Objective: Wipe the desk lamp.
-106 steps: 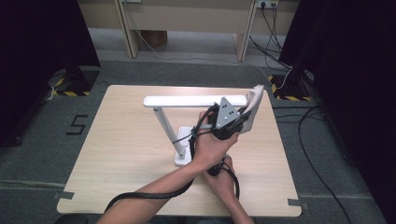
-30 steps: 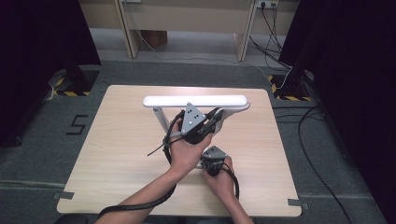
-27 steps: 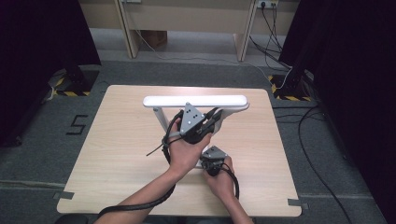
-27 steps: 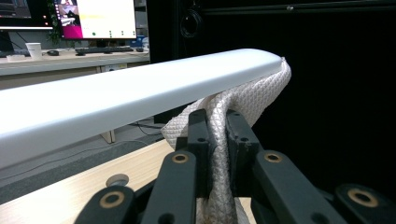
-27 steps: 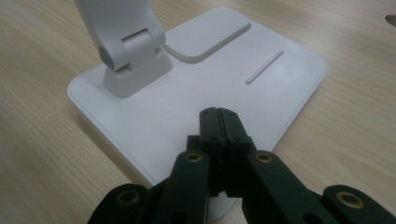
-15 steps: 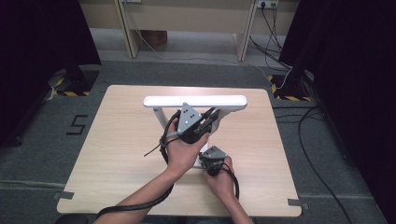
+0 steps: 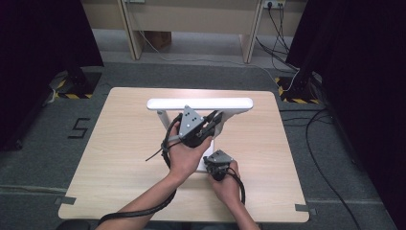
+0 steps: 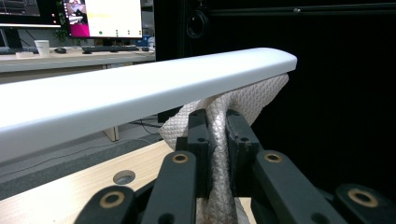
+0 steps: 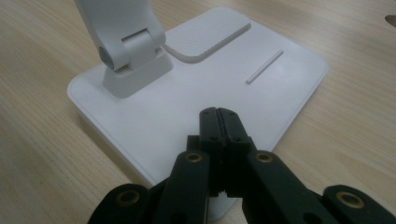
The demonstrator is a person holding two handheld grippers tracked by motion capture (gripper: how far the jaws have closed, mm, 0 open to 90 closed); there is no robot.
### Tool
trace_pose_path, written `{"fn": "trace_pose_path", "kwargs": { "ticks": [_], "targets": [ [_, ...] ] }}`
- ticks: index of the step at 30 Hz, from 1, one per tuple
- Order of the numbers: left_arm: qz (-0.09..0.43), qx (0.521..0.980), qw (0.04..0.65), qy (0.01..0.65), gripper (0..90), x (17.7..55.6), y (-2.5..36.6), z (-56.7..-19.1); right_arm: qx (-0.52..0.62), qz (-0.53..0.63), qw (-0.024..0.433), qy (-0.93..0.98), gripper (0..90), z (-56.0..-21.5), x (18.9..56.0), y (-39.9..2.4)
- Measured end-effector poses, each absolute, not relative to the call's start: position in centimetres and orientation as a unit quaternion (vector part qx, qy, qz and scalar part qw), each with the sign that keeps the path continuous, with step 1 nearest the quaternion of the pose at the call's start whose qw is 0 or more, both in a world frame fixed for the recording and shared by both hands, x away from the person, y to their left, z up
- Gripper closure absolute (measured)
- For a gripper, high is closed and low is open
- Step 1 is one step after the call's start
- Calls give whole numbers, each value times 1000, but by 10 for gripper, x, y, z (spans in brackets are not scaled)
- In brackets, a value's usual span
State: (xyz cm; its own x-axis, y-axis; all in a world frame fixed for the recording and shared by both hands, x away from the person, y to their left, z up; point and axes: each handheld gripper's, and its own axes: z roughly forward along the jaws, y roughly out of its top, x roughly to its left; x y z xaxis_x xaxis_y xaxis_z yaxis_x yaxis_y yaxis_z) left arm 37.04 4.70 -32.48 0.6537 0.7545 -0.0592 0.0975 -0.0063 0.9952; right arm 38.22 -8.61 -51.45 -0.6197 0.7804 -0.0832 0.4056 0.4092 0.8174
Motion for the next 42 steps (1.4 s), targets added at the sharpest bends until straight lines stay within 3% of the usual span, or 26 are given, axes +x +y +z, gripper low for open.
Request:
{"fn": "trace_pose_path", "kwargs": {
  "ticks": [42],
  "targets": [
    [265,651,627,335,818,370,64,-329,368,400,236,806,899,-515,382,-86]
  ]
}}
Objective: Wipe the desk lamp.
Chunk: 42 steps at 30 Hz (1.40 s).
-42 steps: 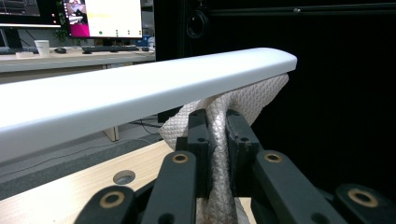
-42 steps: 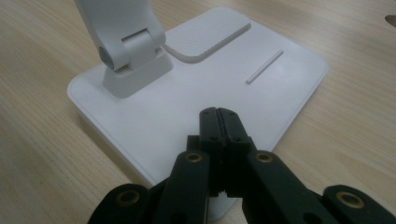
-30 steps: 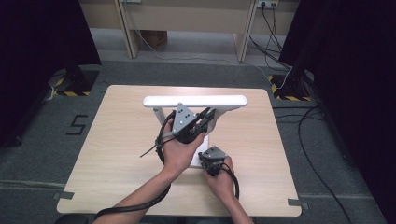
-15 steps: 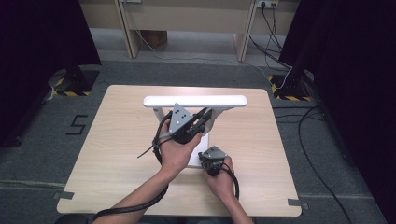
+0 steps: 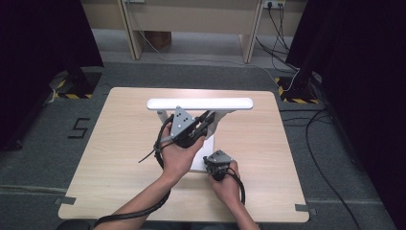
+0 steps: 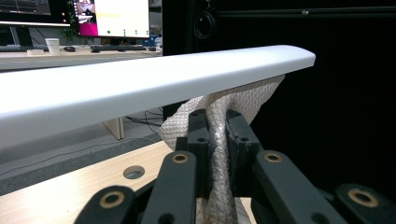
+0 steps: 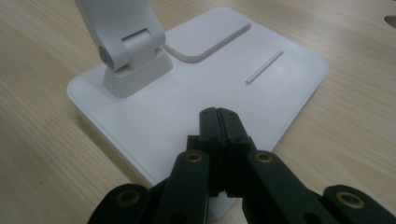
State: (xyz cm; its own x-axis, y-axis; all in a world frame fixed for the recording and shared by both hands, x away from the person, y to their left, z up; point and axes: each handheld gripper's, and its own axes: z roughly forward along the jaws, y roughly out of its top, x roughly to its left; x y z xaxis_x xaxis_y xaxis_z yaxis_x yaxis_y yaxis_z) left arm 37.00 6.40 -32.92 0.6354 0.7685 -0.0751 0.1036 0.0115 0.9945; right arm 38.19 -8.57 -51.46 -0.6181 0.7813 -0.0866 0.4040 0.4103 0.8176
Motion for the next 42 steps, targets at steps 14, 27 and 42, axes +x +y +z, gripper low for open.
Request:
{"fn": "trace_pose_path", "kwargs": {
  "ticks": [14,27,42],
  "targets": [
    [266,648,628,339,818,369,69,-330,367,399,237,806,899,-515,382,-86],
    [267,646,629,340,818,369,72,-330,367,399,237,806,899,-515,382,-85],
    [270,646,627,342,818,369,77,-331,365,398,238,807,899,-515,382,-85]
  ]
}}
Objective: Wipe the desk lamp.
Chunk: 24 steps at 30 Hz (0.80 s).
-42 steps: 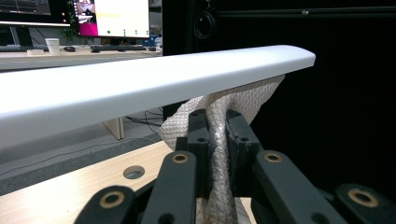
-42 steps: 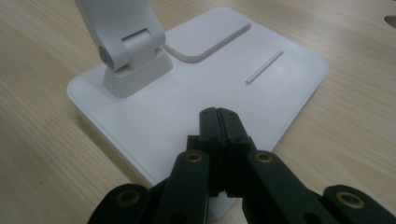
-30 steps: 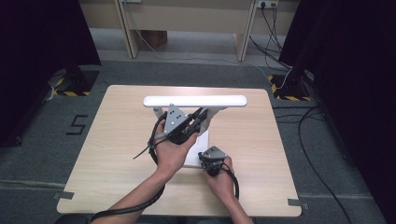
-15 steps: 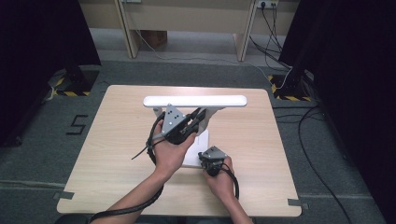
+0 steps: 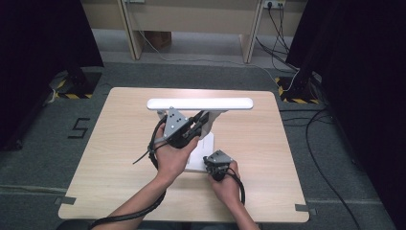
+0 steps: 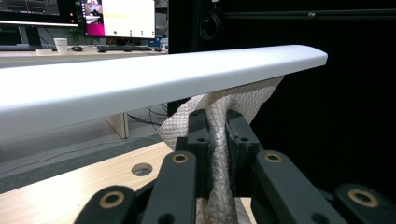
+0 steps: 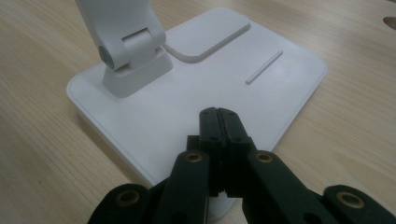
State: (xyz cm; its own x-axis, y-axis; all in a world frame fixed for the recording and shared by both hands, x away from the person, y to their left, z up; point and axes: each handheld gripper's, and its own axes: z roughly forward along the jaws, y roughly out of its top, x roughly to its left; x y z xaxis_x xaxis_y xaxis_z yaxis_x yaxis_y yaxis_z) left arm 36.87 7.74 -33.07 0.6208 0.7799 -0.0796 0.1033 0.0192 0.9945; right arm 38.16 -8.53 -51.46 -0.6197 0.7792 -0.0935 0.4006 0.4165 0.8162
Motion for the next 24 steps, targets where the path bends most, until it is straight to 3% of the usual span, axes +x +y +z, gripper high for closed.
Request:
{"fn": "trace_pose_path", "kwargs": {
  "ticks": [24],
  "targets": [
    [272,642,628,346,818,367,84,-331,365,398,238,807,899,-515,382,-85]
  ]
}}
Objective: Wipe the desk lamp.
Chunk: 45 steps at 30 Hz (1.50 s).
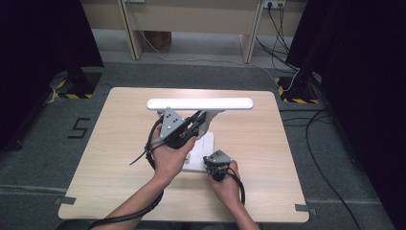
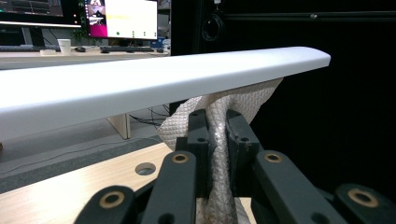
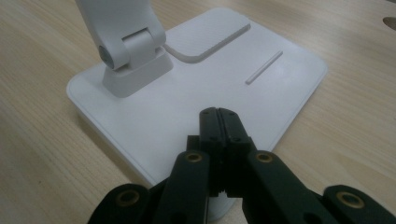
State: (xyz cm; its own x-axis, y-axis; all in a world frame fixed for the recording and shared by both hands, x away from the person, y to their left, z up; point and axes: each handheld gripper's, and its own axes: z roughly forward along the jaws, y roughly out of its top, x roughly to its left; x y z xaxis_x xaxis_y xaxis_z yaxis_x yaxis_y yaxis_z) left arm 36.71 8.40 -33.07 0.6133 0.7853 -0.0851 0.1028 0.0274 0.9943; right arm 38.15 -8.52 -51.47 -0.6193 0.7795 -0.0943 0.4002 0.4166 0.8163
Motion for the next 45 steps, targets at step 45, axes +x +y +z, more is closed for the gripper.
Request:
{"fn": "trace_pose_path", "kwargs": {
  "ticks": [45],
  "targets": [
    [275,636,628,355,818,366,97,-333,366,396,239,807,899,-514,381,-85]
  ]
}}
